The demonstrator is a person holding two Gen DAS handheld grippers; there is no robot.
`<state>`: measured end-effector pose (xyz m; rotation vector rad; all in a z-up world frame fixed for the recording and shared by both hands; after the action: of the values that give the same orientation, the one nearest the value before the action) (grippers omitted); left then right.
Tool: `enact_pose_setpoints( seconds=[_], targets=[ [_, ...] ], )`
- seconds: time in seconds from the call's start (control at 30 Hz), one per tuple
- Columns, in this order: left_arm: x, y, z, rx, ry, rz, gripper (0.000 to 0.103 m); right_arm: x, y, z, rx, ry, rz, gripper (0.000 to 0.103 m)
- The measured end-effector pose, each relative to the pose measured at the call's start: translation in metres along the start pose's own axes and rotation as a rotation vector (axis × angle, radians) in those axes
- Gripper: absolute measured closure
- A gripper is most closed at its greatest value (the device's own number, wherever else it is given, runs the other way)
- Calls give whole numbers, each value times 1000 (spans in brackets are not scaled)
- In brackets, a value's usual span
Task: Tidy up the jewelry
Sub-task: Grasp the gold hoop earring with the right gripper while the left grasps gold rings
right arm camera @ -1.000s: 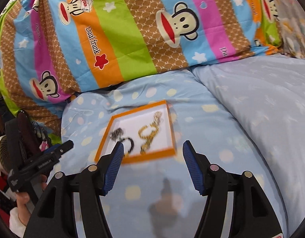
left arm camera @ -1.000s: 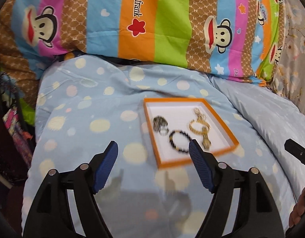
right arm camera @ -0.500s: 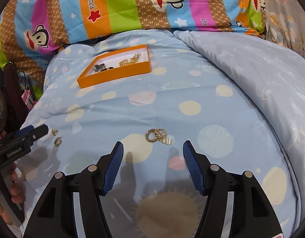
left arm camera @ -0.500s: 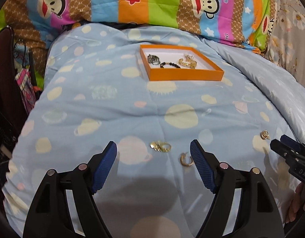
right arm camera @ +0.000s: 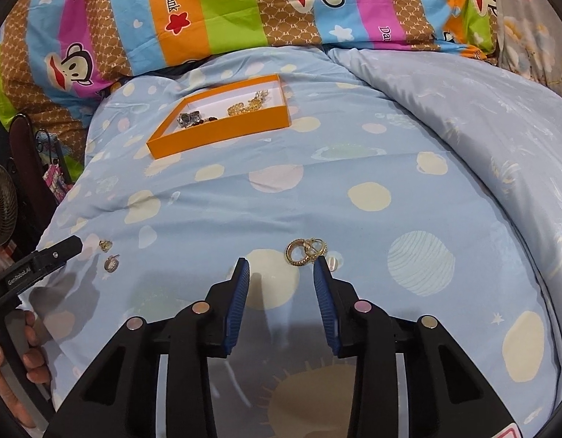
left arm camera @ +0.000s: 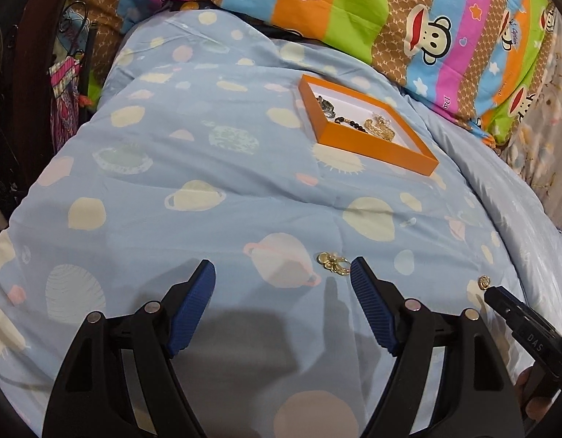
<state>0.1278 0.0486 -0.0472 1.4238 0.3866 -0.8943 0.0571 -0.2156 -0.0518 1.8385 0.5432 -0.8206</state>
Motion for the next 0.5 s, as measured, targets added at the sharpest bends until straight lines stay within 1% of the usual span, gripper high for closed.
enact_pose_setpoints(
  seconds=[0.1,0.23,0.37,0.5],
  targets=[
    [1,-1,8,39,-15,-11,29,6,1,1,12,-5,-25,69],
    [5,-5,27,131,-48,-40,29,9,0,2,12,-13,-41,69],
    [7,-9,41,203,-49,-58,29,12,3,2,17,-13,-45,69],
    [10,-10,43,213,-49,-74,29,15,7,1,18,-15,-43,69]
  ],
)
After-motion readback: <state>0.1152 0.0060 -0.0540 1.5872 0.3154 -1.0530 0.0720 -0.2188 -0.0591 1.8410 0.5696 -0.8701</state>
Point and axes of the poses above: each gripper's, at about its wrist camera, not at the fingertips, and x roughly the way its jaws point, z to its right, y to its top, the point moved 5 cm from there along x, roughly the way its jaws point, and after that the axes turned 9 degrees about x, right-handed, at the moved point
